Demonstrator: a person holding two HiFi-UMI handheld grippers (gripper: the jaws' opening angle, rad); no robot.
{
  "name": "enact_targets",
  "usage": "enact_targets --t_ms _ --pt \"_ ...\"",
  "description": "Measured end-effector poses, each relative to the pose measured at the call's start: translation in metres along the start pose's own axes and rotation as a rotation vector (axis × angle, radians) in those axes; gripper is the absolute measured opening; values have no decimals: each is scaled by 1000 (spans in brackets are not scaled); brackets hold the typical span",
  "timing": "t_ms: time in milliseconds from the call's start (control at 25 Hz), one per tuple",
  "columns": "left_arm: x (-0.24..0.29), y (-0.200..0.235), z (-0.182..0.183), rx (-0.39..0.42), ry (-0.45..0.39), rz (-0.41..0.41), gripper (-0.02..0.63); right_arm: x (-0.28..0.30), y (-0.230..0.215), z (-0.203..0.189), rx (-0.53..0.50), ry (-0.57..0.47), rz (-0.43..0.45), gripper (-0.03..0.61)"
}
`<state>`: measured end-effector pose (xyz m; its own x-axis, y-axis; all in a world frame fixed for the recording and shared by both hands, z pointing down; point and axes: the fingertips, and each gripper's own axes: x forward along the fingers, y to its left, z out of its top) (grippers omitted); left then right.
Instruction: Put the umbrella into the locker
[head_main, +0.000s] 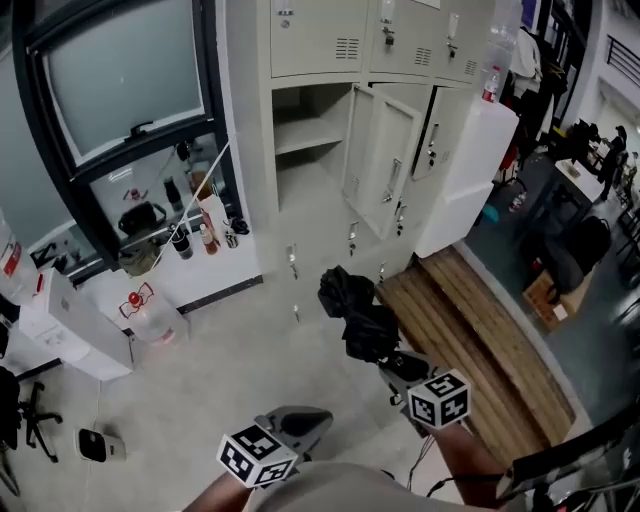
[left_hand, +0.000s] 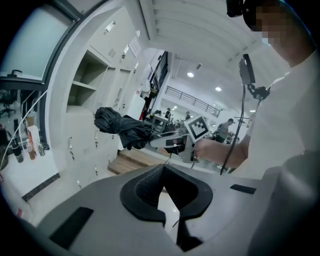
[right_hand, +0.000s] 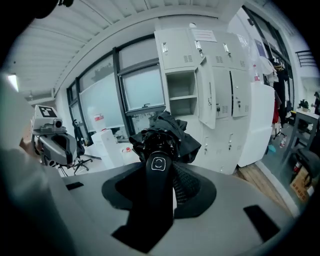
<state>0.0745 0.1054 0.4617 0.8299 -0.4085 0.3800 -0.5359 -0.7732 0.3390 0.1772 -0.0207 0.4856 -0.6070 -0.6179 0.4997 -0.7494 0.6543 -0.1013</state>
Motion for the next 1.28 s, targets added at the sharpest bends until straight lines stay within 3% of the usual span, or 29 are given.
enact_targets --t_ms 160,360,600,880,1280 --pt "-31 53 10 14 10 1 9 59 -7 42 14 -37 -50 158" --pt "-52 101 14 -31 3 5 9 126 -20 84 25 -50 -101 158" --pt "-53 146 47 -89 -78 -16 9 201 -61 134 -2 -55 -129 158" --pt "-45 224 100 -44 -85 78 10 299 -112 203 -20 -63 -122 158" --pt "-22 327 167 -99 -140 220 9 424 -172 286 -81 -72 -81 158"
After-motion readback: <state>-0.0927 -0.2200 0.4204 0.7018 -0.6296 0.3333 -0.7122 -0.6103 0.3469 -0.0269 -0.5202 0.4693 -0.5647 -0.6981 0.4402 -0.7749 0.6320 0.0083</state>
